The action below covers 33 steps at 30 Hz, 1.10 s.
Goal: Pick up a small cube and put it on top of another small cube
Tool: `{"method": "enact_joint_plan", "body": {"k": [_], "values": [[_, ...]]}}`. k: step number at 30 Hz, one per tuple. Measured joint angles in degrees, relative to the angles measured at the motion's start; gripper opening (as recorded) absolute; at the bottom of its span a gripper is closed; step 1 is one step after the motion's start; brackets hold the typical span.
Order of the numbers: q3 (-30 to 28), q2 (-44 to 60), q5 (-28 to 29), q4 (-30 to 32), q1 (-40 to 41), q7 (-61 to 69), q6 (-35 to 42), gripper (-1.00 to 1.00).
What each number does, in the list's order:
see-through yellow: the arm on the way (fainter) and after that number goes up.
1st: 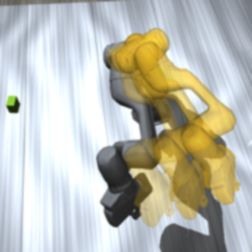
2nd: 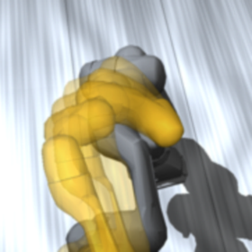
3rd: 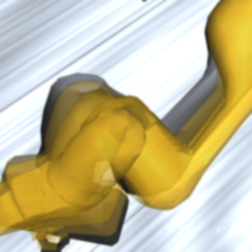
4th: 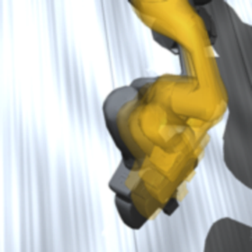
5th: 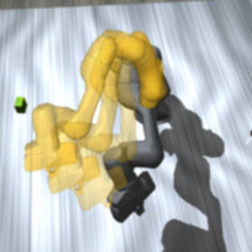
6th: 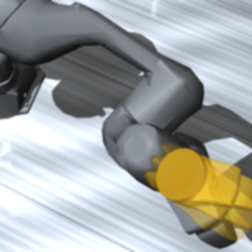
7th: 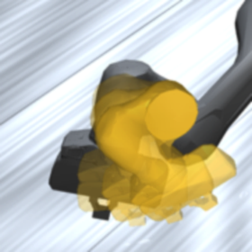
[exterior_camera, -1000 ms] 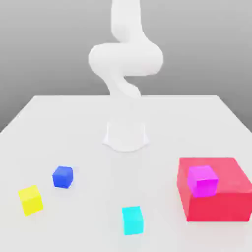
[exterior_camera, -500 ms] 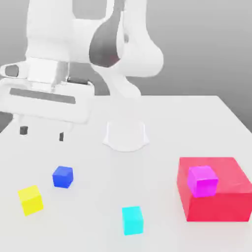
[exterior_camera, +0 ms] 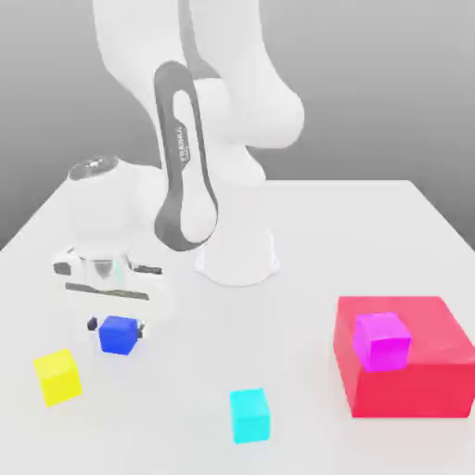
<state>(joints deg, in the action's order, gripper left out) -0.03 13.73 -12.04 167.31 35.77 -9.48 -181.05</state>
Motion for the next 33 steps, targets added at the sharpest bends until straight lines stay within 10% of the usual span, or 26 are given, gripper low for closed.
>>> {"method": "enact_joint_plan", "body": {"k": [14,24,29,30,33], "values": [[-7.96,-16.23,13.5,2.54,-4.25,-10.49,13.72,-1.0],[-7.02,-12.46,11.33,-16.47,-5.55,-29.38,28.98,-1.0],[-6.19,-3.47,9.1,-18.75,-5.09,-29.76,22.3,-1.0],[-5.8,-1.88,8.56,-18.86,-4.8,-29.39,20.85,1.0],[-5.8,-1.88,8.56,-18.86,-4.8,-29.39,20.85,1.0]]}}
